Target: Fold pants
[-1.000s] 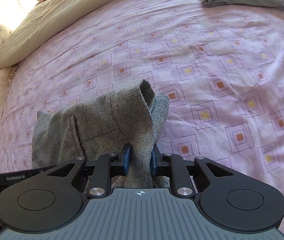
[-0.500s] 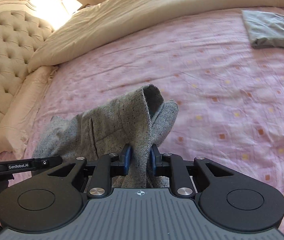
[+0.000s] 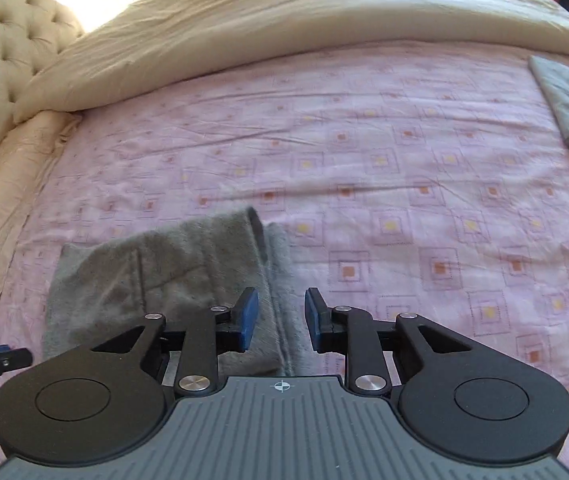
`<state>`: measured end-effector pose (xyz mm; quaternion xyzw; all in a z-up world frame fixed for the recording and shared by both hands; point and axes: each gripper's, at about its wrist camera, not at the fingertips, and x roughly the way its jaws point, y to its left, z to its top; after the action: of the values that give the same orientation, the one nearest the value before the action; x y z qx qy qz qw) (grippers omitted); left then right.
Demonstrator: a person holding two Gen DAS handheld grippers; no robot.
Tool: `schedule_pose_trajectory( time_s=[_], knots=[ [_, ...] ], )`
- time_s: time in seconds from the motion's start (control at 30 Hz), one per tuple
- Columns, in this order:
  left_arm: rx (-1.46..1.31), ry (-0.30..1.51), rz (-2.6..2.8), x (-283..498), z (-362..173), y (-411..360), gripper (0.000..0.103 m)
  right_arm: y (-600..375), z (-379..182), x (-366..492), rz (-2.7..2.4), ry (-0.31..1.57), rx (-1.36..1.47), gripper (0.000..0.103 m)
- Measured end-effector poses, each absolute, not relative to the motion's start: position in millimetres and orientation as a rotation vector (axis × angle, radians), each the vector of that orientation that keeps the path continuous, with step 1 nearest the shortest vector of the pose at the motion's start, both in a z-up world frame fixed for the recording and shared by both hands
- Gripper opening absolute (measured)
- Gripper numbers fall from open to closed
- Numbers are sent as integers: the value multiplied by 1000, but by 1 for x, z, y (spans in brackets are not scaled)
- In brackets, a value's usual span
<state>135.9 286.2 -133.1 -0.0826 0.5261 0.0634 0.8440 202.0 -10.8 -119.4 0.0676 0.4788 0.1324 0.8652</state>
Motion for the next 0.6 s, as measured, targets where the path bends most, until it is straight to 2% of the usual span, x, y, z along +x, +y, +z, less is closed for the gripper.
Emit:
schedule_pose_trajectory(
  time_s=[0.17,0.27,0.37,0.47,0.6],
  knots=[
    [-74,1141,39,139,-154,257,59,32,-125,192,402,1018,7,25],
    [-38,1224,17,134,-186,248,61,45,-153,191,364,1136,-57,25],
    [-79,1214,5,131,-187,256,61,42,-172,184,319,1235,-82,25],
    [-129,1184,-21,133,-165,269,58,38,-156,180,308,1210,-48,25],
    [-145,1098,-5,138,-137,287,58,43,-117,189,317,1016,-28,25]
  ],
)
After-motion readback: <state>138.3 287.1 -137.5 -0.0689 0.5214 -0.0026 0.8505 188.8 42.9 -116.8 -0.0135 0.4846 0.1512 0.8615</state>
